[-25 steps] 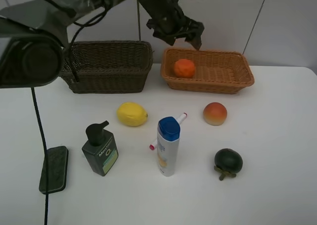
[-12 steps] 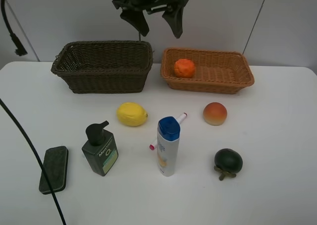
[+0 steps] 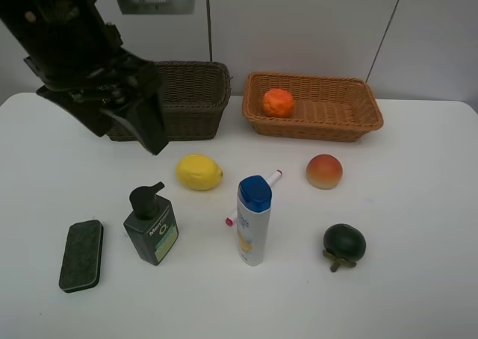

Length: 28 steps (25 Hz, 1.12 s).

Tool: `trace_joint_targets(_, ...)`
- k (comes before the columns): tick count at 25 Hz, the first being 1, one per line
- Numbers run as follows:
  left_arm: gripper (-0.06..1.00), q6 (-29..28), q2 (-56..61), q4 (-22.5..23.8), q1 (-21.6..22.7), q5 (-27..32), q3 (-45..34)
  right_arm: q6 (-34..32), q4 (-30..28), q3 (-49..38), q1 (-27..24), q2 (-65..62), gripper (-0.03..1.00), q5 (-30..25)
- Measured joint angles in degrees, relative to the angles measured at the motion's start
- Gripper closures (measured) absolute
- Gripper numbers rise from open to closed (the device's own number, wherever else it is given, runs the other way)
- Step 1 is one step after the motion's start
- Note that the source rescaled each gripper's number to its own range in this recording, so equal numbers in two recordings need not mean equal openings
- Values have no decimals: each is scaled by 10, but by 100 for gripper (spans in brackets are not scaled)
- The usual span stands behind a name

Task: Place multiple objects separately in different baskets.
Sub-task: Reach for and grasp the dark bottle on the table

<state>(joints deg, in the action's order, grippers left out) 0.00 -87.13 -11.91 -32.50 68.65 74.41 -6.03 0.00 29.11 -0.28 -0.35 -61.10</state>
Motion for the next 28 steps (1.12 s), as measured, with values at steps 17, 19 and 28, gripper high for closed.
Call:
trace_joint_targets(17,-6,17,39,6,0,-143,-229,0,0,0,0,0,-3,0)
trace_joint_targets(19,-6,18,21,6,0,-164,-229,0,0,0,0,0,-3,0)
trace_joint_targets(28,-6,26,-88,6,-23,-244,-229,0,0,0,0,0,-3,0)
